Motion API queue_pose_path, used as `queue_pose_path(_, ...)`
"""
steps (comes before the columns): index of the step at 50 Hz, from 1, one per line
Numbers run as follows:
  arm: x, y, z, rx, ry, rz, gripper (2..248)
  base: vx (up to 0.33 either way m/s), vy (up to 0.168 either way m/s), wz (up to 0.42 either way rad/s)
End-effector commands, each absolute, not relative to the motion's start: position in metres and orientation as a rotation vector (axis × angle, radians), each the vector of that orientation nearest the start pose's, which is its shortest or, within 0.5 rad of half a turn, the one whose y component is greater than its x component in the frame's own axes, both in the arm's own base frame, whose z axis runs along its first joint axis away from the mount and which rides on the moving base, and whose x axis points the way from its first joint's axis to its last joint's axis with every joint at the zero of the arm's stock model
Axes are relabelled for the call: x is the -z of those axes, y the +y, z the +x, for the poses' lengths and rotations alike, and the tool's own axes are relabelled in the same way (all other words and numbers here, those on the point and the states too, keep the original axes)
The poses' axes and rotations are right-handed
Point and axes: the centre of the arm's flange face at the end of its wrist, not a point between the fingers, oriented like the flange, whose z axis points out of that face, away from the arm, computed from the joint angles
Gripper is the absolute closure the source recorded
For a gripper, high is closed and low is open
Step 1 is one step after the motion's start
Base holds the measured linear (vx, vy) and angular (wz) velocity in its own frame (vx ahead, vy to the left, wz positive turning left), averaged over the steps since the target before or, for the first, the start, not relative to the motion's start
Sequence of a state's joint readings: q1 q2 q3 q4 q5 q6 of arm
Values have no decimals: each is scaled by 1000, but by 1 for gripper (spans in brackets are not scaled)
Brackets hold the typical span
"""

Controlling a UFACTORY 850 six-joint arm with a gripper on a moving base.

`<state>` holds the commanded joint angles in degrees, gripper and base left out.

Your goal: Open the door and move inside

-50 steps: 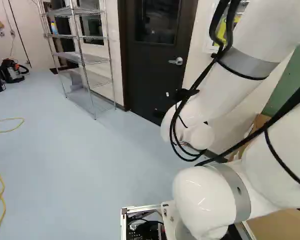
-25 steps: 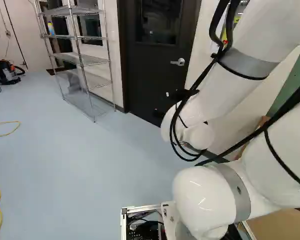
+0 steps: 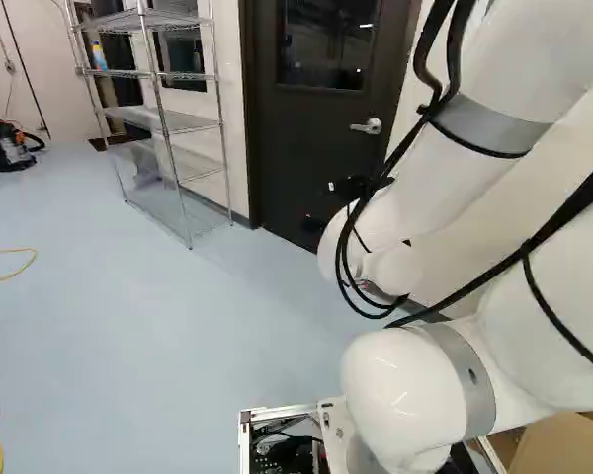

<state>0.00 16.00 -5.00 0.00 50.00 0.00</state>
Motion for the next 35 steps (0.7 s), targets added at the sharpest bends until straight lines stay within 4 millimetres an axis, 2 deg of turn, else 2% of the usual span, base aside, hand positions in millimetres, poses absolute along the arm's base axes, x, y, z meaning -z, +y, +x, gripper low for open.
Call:
queue_pose_path(18, -366, 0, 270, 1824, 0, -2558, 3, 172, 131, -44)
queue_pose_path(35, -366, 0, 270, 1824, 0, -2558, 3, 190, 72, -255)
